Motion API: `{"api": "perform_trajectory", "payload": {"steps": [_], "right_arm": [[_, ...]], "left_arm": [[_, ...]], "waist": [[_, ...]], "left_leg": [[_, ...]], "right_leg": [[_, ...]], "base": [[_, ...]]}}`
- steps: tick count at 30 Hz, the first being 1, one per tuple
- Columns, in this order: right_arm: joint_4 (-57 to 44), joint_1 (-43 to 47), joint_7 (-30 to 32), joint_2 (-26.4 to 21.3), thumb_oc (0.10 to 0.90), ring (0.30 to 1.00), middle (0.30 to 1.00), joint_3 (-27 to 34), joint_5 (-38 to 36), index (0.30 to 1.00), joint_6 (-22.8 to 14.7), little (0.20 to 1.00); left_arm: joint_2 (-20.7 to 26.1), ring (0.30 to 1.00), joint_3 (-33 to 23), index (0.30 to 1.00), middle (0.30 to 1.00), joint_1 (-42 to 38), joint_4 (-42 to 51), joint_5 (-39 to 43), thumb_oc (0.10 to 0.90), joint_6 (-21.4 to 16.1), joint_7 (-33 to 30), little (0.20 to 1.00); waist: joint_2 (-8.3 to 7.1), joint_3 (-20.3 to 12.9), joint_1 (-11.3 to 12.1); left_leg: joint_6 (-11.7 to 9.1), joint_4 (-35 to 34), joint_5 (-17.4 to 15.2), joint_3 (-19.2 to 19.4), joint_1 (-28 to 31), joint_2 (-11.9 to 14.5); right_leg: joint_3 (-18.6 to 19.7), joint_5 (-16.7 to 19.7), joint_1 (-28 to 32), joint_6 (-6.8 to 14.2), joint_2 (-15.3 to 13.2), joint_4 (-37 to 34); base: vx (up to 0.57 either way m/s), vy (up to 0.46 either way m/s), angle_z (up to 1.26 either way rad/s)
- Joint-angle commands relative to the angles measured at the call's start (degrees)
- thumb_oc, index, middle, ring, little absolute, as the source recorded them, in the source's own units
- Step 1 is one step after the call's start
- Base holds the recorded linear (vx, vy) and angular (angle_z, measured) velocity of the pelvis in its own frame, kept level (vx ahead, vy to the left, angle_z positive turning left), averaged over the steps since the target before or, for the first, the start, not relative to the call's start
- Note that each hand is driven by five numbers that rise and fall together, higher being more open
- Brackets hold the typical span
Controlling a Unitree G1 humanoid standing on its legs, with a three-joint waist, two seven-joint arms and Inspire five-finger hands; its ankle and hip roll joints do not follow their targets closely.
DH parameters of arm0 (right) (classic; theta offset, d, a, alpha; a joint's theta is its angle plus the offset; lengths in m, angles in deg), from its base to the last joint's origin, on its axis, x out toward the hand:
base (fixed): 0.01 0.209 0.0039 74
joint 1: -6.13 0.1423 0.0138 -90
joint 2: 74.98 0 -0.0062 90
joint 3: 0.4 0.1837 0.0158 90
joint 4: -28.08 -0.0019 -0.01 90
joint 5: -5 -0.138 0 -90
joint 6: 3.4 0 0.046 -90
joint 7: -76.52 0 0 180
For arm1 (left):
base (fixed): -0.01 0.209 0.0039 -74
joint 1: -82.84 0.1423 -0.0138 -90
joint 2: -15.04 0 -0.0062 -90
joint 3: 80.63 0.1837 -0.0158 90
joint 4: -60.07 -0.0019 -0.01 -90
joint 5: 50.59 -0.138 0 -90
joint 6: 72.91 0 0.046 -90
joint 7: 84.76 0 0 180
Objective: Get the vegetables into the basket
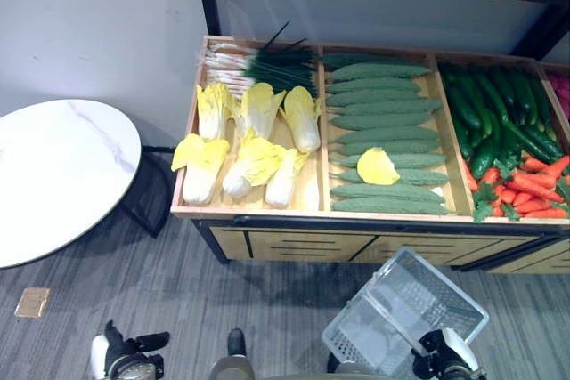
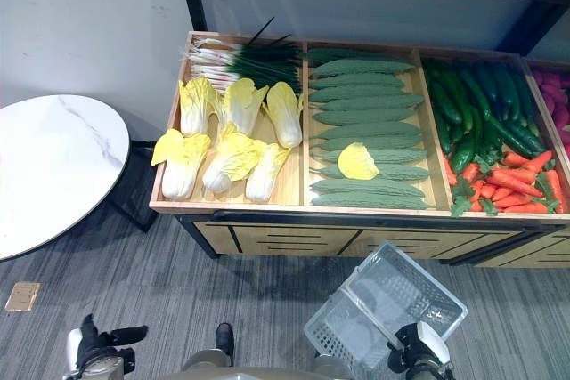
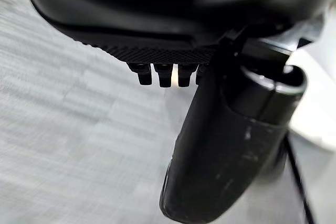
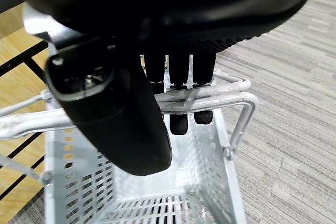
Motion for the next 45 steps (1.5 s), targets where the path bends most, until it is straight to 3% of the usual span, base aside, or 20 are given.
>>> {"api": "perform_trajectory", "payload": {"steps": [1, 4, 5, 8, 9, 11, 13, 17, 18, 21, 28, 38, 45], "right_arm": [[0.48, 2.42, 3.64, -2.23, 0.400, 0.300, 0.300, 0.12, -1.26, 0.300, -0.91, 0.300], [0.18, 2.02, 3.89, -2.32, 0.400, 0.300, 0.300, -0.18, -0.87, 0.300, -1.56, 0.300], [1.38, 2.17, 4.09, -2.25, 0.400, 0.300, 0.300, 0.04, -0.74, 0.300, -1.62, 0.300], [0.51, 1.63, 3.93, -2.45, 0.400, 0.300, 0.300, 0.02, -0.59, 0.300, -1.74, 0.300], [0.49, 1.39, 3.70, -2.55, 0.400, 0.300, 0.300, 0.18, -0.41, 0.300, -1.85, 0.300], [1.89, 1.87, 3.66, -2.60, 0.400, 0.300, 0.300, 0.15, -0.43, 0.300, -1.70, 0.300], [-0.56, 1.15, 3.17, -2.96, 0.400, 0.300, 0.300, -0.09, 0.06, 0.300, -1.78, 0.300], [-0.89, 1.39, 2.79, -3.27, 0.400, 0.300, 0.300, -0.23, -0.02, 0.300, -1.77, 0.300], [-1.11, 1.52, 2.62, -3.14, 0.400, 0.300, 0.300, -0.37, 0.12, 0.300, -1.69, 0.300], [-0.81, 2.07, 2.28, -3.68, 0.400, 0.300, 0.300, -0.11, 0.07, 0.300, -1.43, 0.300], [-2.75, 2.92, 1.05, -4.55, 0.400, 0.300, 0.300, -0.23, 0.84, 0.300, -0.24, 0.300], [-4.44, 3.26, -0.18, -5.11, 0.400, 0.300, 0.300, -0.45, 1.18, 0.300, 0.06, 0.300], [-5.54, 3.74, -0.71, -5.77, 0.400, 0.300, 0.300, -0.74, 1.44, 0.300, 0.13, 0.300]], "left_arm": [[6.80, 1.000, -3.38, 1.000, 1.000, -4.64, 0.79, 0.32, 0.900, -4.24, -9.81, 1.000], [9.24, 1.000, -6.25, 1.000, 1.000, -3.24, 10.13, -3.58, 0.900, -4.28, -16.59, 1.000], [10.23, 1.000, -6.37, 1.000, 1.000, -2.61, 17.72, -7.42, 0.900, -3.53, -18.48, 1.000], [10.67, 1.000, -7.34, 1.000, 1.000, -2.08, 18.32, -8.33, 0.900, -3.32, -20.07, 1.000], [11.56, 1.000, -7.51, 1.000, 1.000, -2.37, 24.59, -11.98, 0.900, -2.42, -21.06, 1.000], [11.56, 1.000, -7.71, 1.000, 1.000, -2.59, 26.54, -12.87, 0.900, -2.14, -21.88, 1.000], [12.54, 1.000, -7.83, 1.000, 1.000, -3.14, 34.55, -17.54, 0.900, -1.41, -22.12, 1.000], [12.51, 1.000, -6.03, 1.000, 1.000, -4.97, 44.53, -22.25, 0.900, -2.28, -19.82, 1.000], [12.18, 1.000, -3.74, 1.000, 1.000, -5.88, 49.88, -24.02, 0.900, -2.96, -17.64, 1.000], [11.68, 1.000, -0.27, 1.000, 1.000, -5.95, 53.67, -22.66, 0.900, -5.32, -11.89, 1.000], [9.56, 1.000, 4.76, 1.000, 1.000, -6.27, 55.40, -8.45, 0.900, -10.57, -1.49, 1.000], [6.95, 1.000, 8.59, 1.000, 1.000, -8.07, 53.93, -1.64, 0.900, -10.95, 5.27, 1.000], [8.66, 1.000, 10.67, 1.000, 1.000, -8.60, 52.96, -0.28, 0.900, -10.76, 9.20, 1.000]], "waist": [[-2.29, 2.04, 0.87], [-2.37, 1.61, 1.00], [-2.28, 1.55, 1.33], [-2.36, 1.33, 1.19], [-2.29, 1.25, 1.22], [-2.19, 1.11, 1.24], [-2.31, 0.83, 0.86], [-2.24, 0.83, 0.26], [-2.20, 0.83, -0.19], [-1.93, 1.13, -0.60], [-1.48, 1.69, -1.68], [-1.59, 1.87, -2.74], [-1.60, 2.03, -3.04]], "left_leg": [[-2.87, 0.05, -7.10, 0.08, 3.29, 1.71], [-3.19, 0.05, -7.13, 0.32, 3.62, 1.99], [-3.31, 0.05, -7.21, 0.16, 3.70, 2.03], [-3.37, 0.05, -7.23, 0.21, 3.72, 2.10], [-3.44, 0.05, -7.34, 0.14, 3.94, 2.13], [-3.41, 0.05, -7.38, 0.01, 3.87, 2.11], [-3.51, 0.05, -7.54, 0.23, 4.10, 2.31], [-3.54, 0.05, -7.67, 0.42, 4.26, 2.45], [-3.47, 0.05, -7.80, 0.66, 4.45, 2.47], [-3.39, 0.05, -7.85, 0.97, 4.58, 2.48], [-3.14, 0.05, -7.91, 1.95, 4.85, 2.47], [-3.00, 0.05, -8.20, 3.00, 5.64, 2.76], [-3.13, 0.05, -8.17, 3.47, 5.69, 2.99]], "right_leg": [[1.42, -0.52, -2.42, 1.92, -2.17, 1.51], [1.28, -0.56, -1.97, 1.96, -1.82, 0.93], [0.97, -0.60, -1.54, 1.97, -1.74, 0.62], [0.94, -0.63, -1.56, 2.00, -1.70, 0.50], [0.82, -0.75, -1.28, 1.98, -1.57, 0.42], [0.80, -0.80, -1.26, 1.98, -1.60, 0.39], [1.00, -0.86, -1.17, 1.94, -1.43, 0.29], [1.34, -0.79, -1.33, 1.91, -1.36, 0.18], [1.57, -0.72, -1.38, 1.90, -1.36, 0.14], [1.96, -0.52, -1.54, 1.92, -1.33, 0.11], [3.10, 0.05, -2.18, 2.03, -1.34, 0.01], [4.32, 0.01, -2.49, 1.82, -1.05, 0.04], [4.73, 0.01, -2.70, 1.81, -0.80, 0.00]], "base": [[0.00, 0.000, 0.00], [0.00, 0.000, 0.00], [0.00, 0.000, 0.00], [0.00, 0.000, 0.00], [0.00, 0.000, 0.00], [0.00, 0.000, 0.00], [0.00, -0.008, -0.02], [0.00, 0.000, 0.00], [0.00, 0.000, 0.00], [-0.01, 0.007, -0.05], [-0.01, 0.016, -0.10], [0.02, 0.002, -0.06], [0.01, -0.001, -0.04]]}}
